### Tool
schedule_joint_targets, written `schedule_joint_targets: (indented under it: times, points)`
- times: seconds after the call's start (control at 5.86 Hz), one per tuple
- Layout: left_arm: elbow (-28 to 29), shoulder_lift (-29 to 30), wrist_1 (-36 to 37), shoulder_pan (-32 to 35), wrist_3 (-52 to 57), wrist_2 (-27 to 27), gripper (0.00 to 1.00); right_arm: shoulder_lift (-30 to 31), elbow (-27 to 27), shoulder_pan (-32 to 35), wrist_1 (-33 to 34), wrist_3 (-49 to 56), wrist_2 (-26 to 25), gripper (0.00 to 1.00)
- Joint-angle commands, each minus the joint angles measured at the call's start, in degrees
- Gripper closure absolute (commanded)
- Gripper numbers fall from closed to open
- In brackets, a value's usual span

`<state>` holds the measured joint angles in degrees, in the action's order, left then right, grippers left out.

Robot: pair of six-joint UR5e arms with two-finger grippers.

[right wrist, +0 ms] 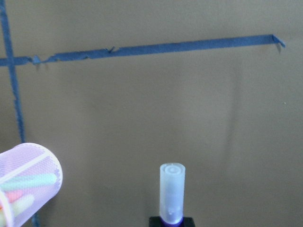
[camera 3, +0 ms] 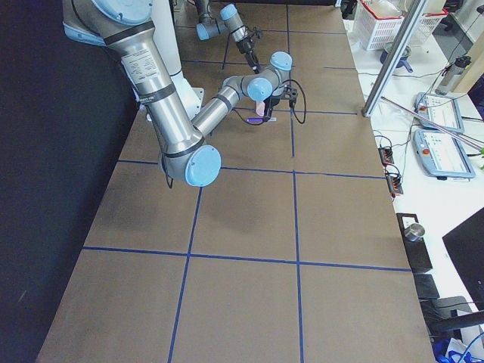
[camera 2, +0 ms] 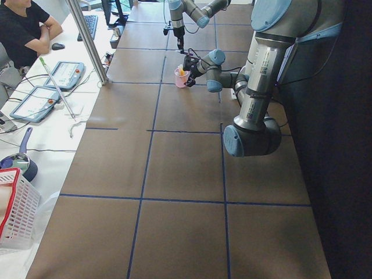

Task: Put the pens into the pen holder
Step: 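Carry the purple marker with the right gripper and drop it into the cup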

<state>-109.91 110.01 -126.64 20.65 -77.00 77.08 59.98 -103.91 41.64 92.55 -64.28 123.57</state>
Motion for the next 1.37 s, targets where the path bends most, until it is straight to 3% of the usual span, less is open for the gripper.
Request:
schedule_joint_targets:
  times: [0.0, 0.34, 0.68, 1.2]
  points:
    - [-0.39, -0.06, -0.01, 0.00, 0.00, 0.00, 0.00, -4.04, -7.60, -5.14, -0.18, -11.14, -15.11, 1.00]
    - [-0.39, -2.15, -0.01, 0.09, 0.35, -0.09, 0.00, -6.27, -10.25, -12.16, -1.31, -17.54, -34.89, 1.00]
    - [-0.31, -2.52, -0.09, 0.87, 1.14, 0.18, 0.00, -6.45, -8.69, -22.09, -3.78, -22.37, -58.68, 1.00]
    - [-0.39, -2.52, -0.09, 1.67, 3.43, 0.18, 0.00, -6.97, -1.50, -25.90, -4.92, -27.39, -68.09, 1.00]
